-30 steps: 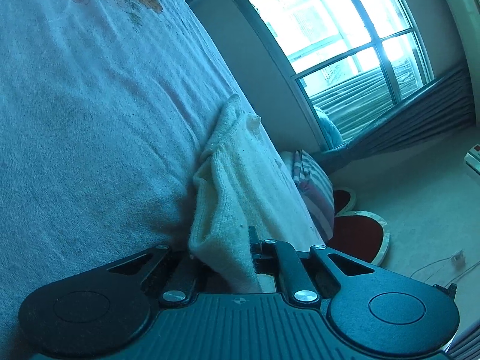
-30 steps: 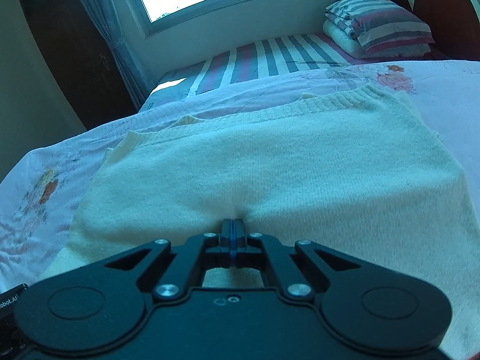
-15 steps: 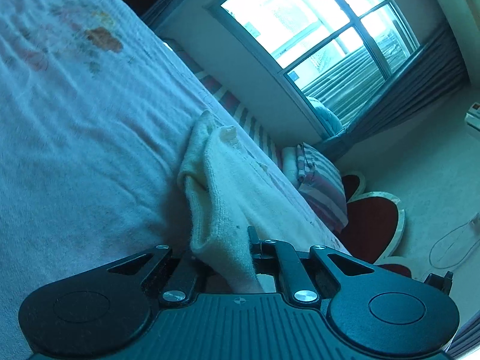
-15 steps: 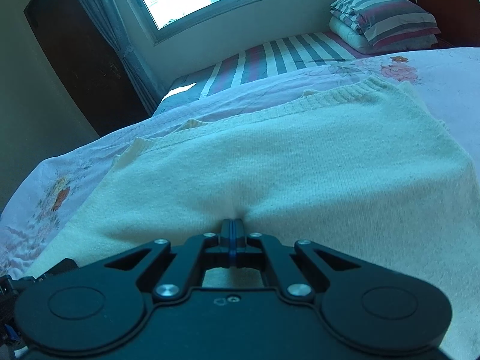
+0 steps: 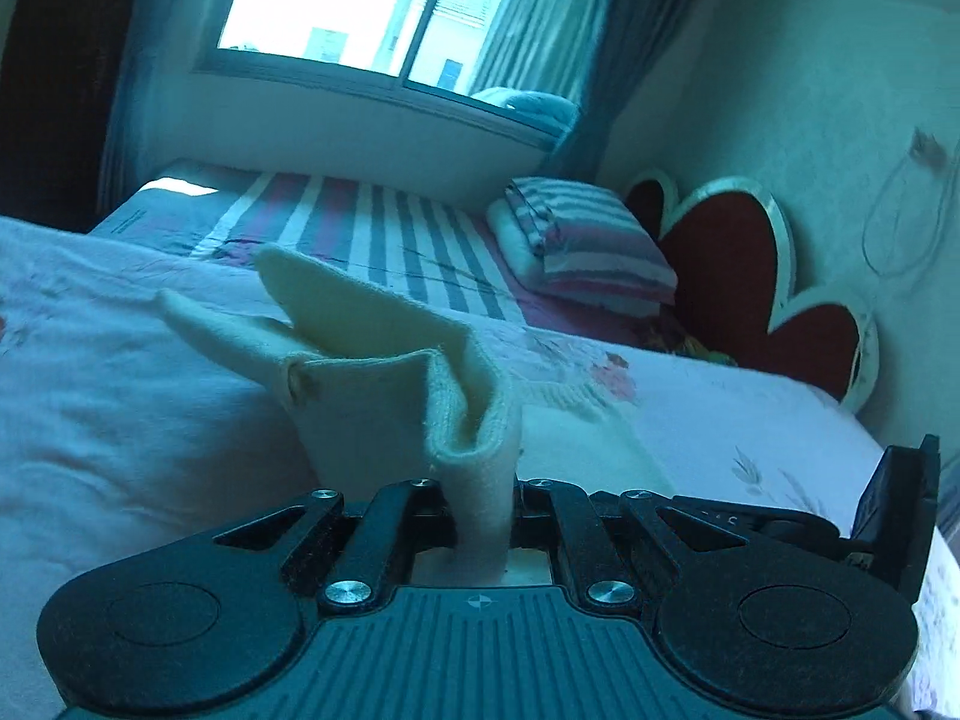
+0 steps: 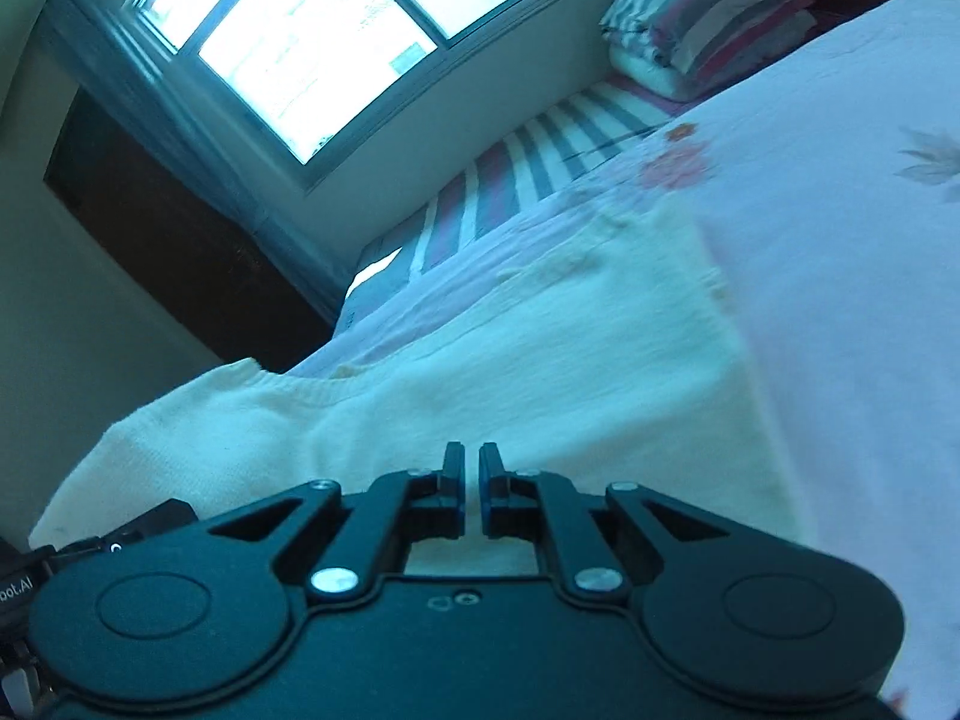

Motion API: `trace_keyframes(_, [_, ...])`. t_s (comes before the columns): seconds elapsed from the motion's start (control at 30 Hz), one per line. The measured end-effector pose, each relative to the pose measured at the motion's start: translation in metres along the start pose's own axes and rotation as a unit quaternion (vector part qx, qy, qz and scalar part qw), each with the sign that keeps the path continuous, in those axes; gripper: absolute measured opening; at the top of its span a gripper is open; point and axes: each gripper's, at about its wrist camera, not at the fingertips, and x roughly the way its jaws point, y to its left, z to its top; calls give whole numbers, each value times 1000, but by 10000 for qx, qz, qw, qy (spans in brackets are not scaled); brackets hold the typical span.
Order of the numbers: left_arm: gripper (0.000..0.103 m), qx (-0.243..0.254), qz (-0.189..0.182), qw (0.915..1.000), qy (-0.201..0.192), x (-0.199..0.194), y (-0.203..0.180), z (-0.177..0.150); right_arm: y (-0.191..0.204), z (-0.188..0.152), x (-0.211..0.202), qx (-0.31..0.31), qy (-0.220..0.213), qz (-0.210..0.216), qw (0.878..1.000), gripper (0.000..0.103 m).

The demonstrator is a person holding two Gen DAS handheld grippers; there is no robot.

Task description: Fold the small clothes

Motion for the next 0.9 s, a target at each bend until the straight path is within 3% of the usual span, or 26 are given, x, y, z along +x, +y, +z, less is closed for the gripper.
trace_keyframes(0.23, [7,755,-365,9942,678,42,-96,-11,-82,24,-79,244,-453,-466,9976,8])
trace_keyframes(0.33, [8,977,-140,9859,1349,71,-135,-33,-112,28,-100,427,-507,-649,9957,10])
trace_keyframes(0.37, [16,1075,0,9857,1296,71,-146,-37,-121,28,-105,477,-517,-705,9950,11])
trace_keyframes(0.43, [94,1053,-257,9877,1129,58,-160,-41,-137,26,-115,567,-508,-762,9942,11])
trace_keyframes(0.47, [100,911,-430,9907,918,44,-159,-41,-143,25,-117,601,-491,-770,9940,12])
trace_keyframes(0.53, [100,659,-723,9922,777,22,-155,-34,-150,26,-120,628,-461,-736,9942,12])
trace_keyframes(0.6, [100,473,-699,9950,534,1,-137,-30,-150,28,-120,612,-440,-615,9953,12])
trace_keyframes(0.73, [100,50,308,9992,244,-2,-62,-11,-126,33,-108,326,-344,-179,9987,13])
trace_keyframes(0.83, [98,-286,798,9963,161,6,-14,-5,-100,38,-82,-15,-161,103,9998,14])
trace_keyframes(0.9, [98,-422,889,9948,246,18,10,-5,-87,43,-62,-200,-67,211,9996,17])
